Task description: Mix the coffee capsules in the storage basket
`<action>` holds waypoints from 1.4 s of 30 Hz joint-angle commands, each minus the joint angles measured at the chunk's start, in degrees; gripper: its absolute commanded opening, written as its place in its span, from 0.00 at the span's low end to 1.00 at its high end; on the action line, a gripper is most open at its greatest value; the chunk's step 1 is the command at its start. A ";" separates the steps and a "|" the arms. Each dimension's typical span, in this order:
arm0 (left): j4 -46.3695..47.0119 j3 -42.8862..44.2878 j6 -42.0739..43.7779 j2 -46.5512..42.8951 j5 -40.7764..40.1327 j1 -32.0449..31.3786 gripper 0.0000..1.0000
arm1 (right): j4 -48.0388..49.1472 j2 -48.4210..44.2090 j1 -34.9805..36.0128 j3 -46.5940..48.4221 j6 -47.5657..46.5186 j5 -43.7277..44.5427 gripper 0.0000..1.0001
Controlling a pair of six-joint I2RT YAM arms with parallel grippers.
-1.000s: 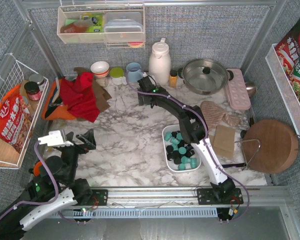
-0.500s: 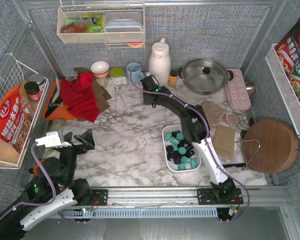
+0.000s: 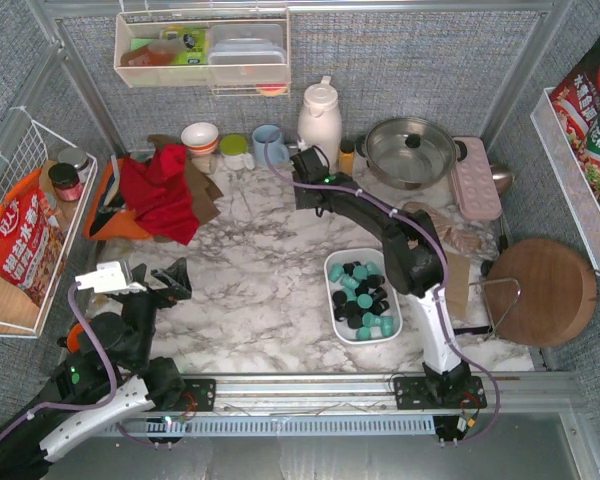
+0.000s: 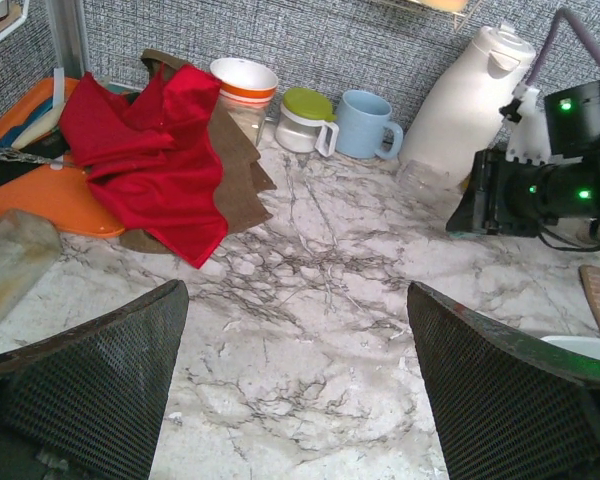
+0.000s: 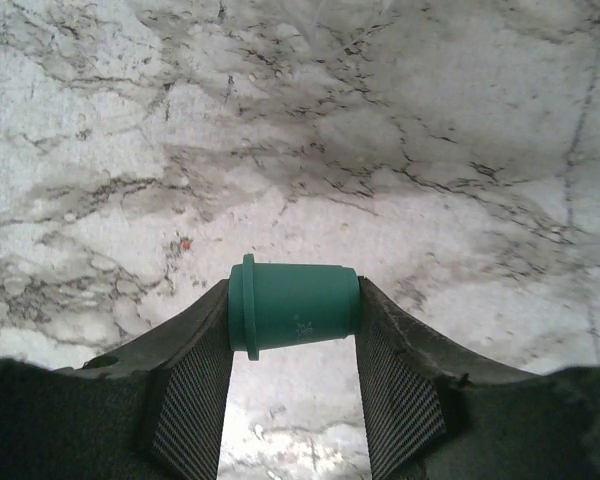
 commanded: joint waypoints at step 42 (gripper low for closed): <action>2.52 -0.67 1.38 2.95 -0.44 1.54 0.99 | 8.40 -51.30 9.87 -64.45 5.07 8.88 0.51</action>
